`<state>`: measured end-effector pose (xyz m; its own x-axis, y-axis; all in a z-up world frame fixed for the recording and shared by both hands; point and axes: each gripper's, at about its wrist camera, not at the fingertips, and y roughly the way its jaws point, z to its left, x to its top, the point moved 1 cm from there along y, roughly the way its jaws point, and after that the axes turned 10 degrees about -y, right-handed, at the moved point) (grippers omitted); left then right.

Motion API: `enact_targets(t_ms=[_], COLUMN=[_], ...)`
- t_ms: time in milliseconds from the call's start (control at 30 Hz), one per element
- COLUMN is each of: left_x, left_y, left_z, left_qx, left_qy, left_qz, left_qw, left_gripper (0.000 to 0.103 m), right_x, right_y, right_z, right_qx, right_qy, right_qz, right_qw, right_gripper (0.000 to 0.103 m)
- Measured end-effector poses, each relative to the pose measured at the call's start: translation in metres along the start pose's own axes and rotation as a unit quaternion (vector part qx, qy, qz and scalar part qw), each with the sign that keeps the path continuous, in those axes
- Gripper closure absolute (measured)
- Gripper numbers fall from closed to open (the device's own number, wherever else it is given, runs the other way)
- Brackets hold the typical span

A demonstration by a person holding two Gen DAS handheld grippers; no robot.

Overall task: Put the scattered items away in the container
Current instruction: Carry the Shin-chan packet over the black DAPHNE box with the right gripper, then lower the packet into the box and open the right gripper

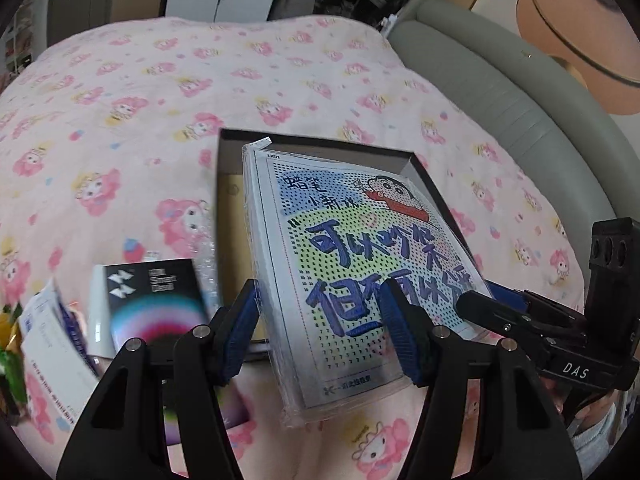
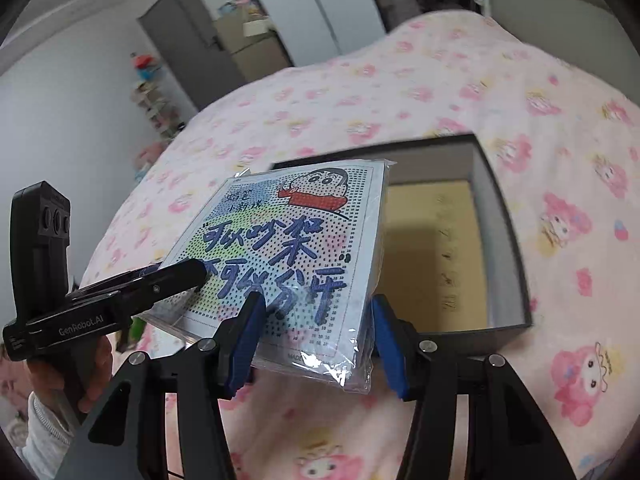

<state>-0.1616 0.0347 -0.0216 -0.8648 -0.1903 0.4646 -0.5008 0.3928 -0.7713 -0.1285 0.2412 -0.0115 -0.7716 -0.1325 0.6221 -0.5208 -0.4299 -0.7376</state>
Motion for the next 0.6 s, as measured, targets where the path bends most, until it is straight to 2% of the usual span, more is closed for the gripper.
enact_targets(t_ms=[400,600], left_x=[0.017,0.013], left_y=[0.076,0.089], left_z=[0.004,0.003], left_qx=[0.033,0.082], left_qy=[-0.038,-0.024], left_qz=[0.093,0.097], left_qw=[0.9944,0.9916], left_gripper=[0.041,0.043], right_x=[0.005,0.001], right_y=[0.056,0.080], right_z=[-0.056,-0.060], right_qx=[0.006,0.006], right_qy=[0.019,0.005], right_qz=[0.062,0.102], right_qw=[0.998,0.995], right_gripper=[0.053,0.054])
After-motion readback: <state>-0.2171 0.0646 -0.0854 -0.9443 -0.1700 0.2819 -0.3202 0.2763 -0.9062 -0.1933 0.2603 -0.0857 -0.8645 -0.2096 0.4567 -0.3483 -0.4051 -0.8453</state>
